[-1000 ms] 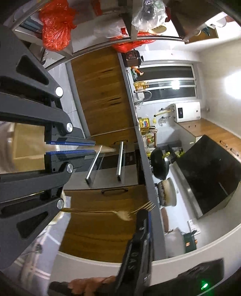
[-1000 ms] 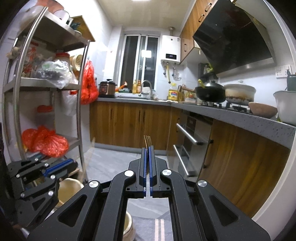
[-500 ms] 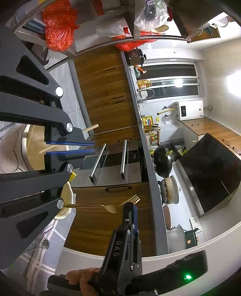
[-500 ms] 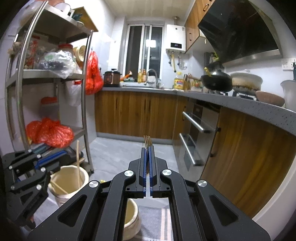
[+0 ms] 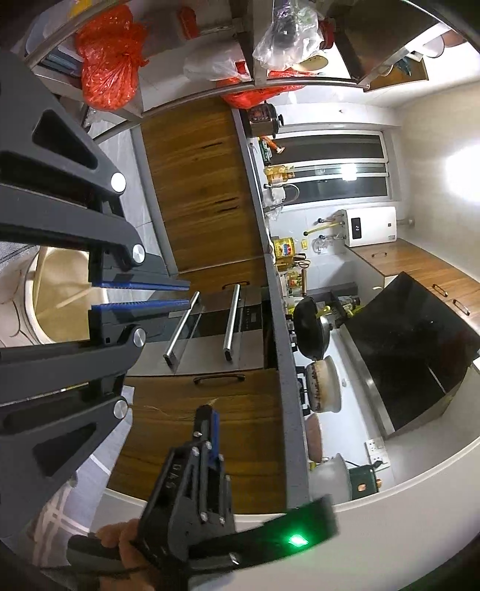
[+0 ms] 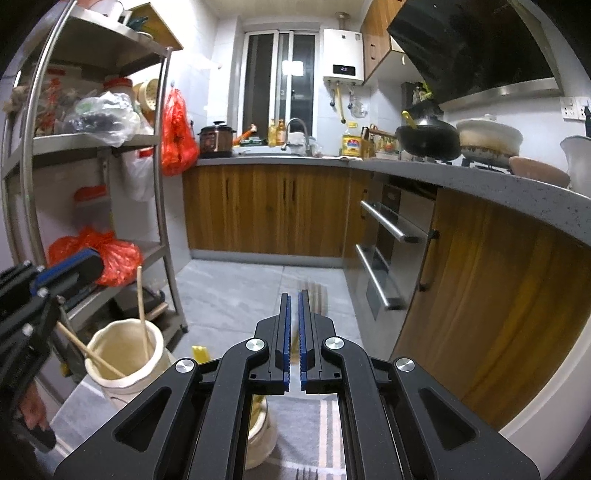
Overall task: Organize utensils
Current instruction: 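Release chopstick in tall pot with left tool while right tool drops fork in short pot, then move both open tools back to the remaining utensils on the cloth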
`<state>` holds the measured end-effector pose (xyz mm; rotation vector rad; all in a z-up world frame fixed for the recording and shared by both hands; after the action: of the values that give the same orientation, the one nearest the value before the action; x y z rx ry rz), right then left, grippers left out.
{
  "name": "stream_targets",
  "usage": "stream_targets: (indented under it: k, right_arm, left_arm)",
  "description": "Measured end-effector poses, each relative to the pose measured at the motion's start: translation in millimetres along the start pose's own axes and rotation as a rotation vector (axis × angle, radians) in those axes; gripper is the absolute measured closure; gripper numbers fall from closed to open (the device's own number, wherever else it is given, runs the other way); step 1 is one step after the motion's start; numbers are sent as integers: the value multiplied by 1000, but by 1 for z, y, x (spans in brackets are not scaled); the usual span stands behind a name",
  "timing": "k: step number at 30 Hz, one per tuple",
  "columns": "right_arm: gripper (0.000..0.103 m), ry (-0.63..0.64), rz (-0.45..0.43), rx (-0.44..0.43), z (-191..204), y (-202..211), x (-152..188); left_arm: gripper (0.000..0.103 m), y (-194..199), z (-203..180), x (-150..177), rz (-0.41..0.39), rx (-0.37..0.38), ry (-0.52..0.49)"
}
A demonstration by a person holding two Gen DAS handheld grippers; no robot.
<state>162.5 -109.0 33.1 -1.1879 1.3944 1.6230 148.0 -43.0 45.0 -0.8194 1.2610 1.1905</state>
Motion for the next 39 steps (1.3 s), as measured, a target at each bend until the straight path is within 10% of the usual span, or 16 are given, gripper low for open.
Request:
stream_targets:
  k: [9, 18, 25, 39]
  right_arm:
    - [66, -20, -31, 5, -8, 26, -5]
    - [6, -56, -102, -54, -14, 66, -7]
    - [5, -34, -103, -14, -19, 84, -1]
    - [5, -29, -5, 4, -31, 104, 47]
  left_arm:
    - [95, 20, 6, -15, 9, -9, 27]
    - [26, 40, 30, -11, 37, -83, 113]
    - [6, 50, 47, -14, 46, -97, 199]
    - [6, 59, 26, 33, 252, -80, 207]
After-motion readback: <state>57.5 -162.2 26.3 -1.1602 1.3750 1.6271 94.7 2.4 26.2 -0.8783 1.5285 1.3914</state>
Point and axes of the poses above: each gripper's, at about its wrist camera, not at the fingertips, and y roughly against the way its jaws point, z to its left, x to its underside, the point moved 6 cm from there along -y, roughly the way its jaws point
